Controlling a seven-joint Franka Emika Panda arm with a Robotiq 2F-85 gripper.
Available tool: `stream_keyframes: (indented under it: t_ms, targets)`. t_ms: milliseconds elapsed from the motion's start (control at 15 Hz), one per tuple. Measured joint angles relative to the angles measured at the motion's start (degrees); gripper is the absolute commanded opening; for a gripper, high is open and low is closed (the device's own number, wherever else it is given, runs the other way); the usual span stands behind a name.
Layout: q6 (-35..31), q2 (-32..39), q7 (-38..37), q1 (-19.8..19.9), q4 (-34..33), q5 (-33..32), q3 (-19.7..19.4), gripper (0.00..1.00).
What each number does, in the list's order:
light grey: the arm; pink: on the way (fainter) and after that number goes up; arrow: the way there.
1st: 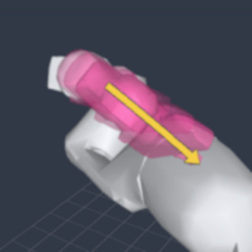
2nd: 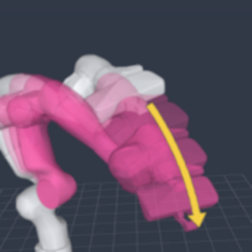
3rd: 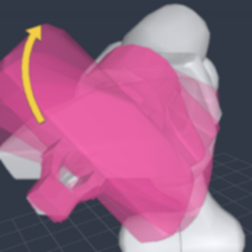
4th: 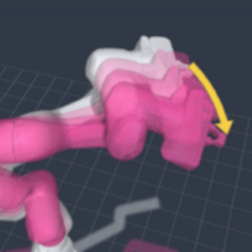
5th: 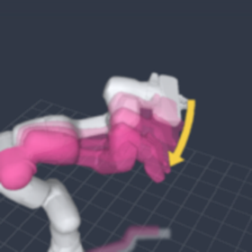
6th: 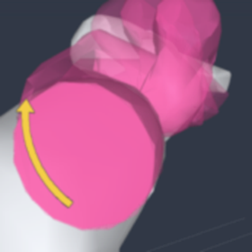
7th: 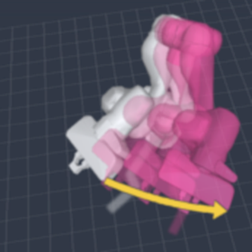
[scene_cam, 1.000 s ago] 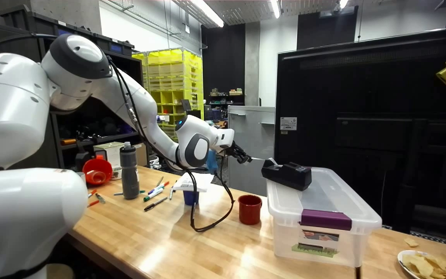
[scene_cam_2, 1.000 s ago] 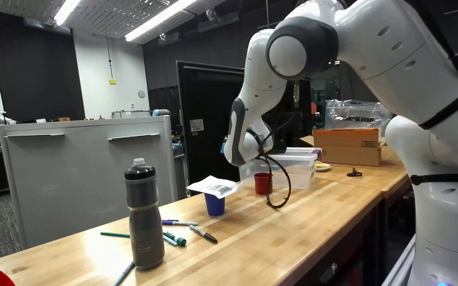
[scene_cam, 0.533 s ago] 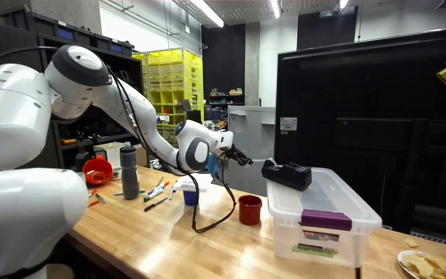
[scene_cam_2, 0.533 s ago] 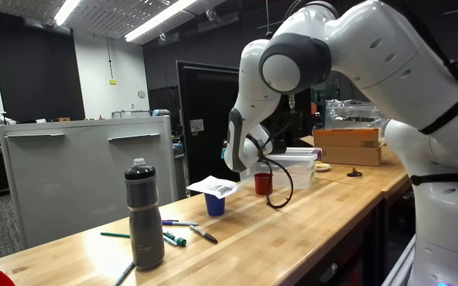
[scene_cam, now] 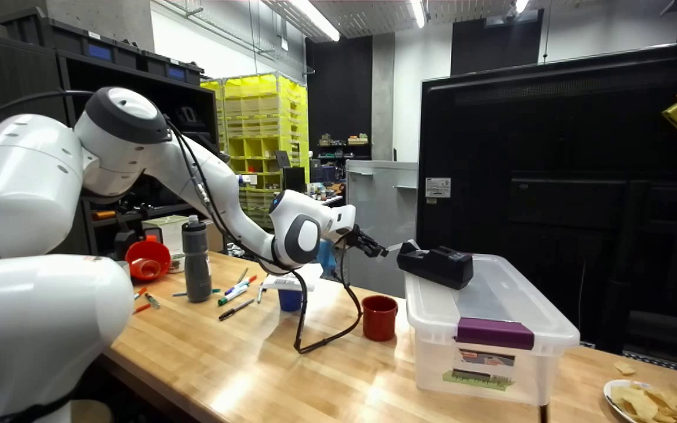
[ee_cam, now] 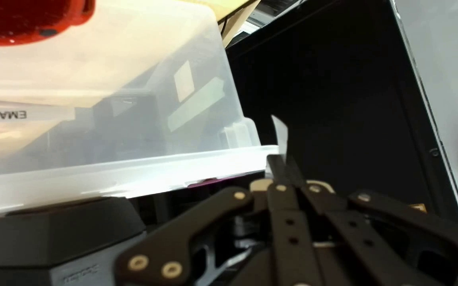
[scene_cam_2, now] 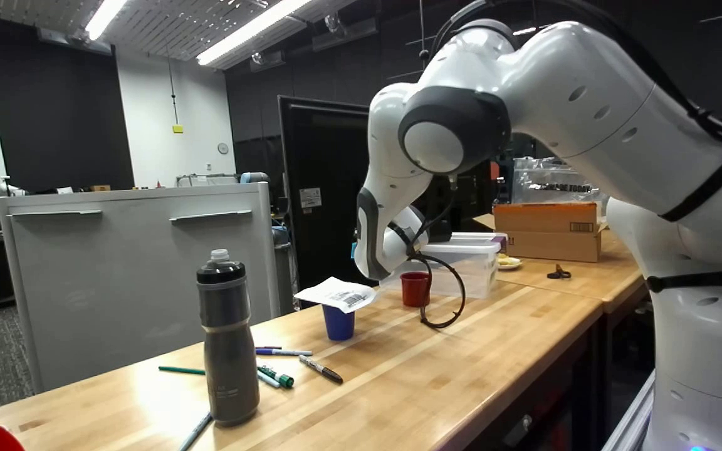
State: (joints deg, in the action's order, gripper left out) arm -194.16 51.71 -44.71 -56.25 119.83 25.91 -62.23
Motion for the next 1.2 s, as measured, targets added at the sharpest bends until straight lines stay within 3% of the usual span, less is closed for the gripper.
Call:
stream_keyframes:
  t_ms: [1200]
  targets:
    - [1.9, 8.4, 0.0, -2.4, -1.9, 2.9, -3.1, 0.0]
